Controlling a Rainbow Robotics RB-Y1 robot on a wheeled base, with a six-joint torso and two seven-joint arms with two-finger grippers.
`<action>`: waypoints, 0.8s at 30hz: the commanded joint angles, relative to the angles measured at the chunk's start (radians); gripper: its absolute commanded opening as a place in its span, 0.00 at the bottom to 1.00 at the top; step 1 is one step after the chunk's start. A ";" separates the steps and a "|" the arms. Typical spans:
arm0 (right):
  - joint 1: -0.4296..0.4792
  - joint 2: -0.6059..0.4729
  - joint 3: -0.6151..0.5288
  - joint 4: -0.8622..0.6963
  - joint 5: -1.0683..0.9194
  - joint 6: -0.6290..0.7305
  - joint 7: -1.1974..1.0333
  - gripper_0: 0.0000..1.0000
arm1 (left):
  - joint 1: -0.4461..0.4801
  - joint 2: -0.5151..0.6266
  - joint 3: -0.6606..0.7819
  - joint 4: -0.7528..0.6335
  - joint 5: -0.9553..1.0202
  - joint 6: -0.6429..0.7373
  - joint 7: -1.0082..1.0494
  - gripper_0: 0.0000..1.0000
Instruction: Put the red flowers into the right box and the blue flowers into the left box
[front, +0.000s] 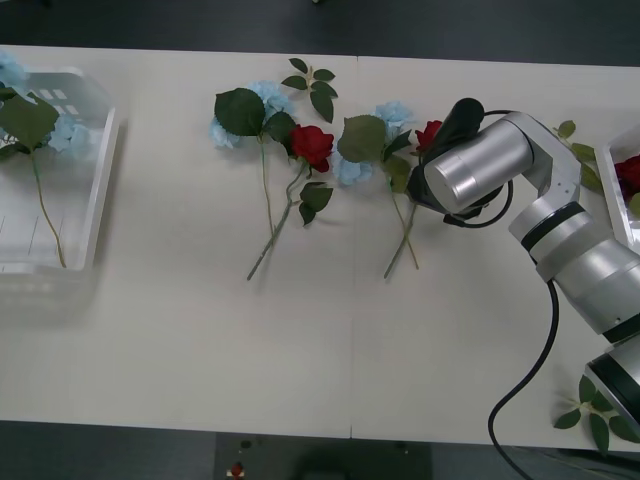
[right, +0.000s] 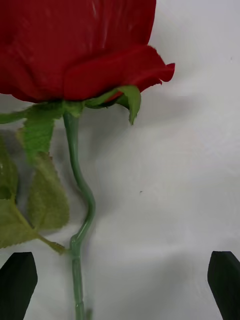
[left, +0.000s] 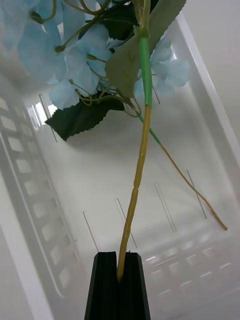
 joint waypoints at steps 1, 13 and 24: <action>-0.029 0.036 -0.017 0.043 0.021 -0.052 -0.014 1.00 | -0.003 -0.058 -0.005 0.048 -0.015 -0.042 -0.033 0.00; -0.029 0.052 0.070 0.105 0.068 -0.127 0.032 0.00 | -0.002 -0.130 -0.118 0.051 0.012 -0.234 -0.033 0.00; -0.030 0.021 0.070 0.114 -0.010 -0.127 0.067 0.00 | -0.002 -0.139 -0.117 0.060 0.012 -0.241 -0.033 1.00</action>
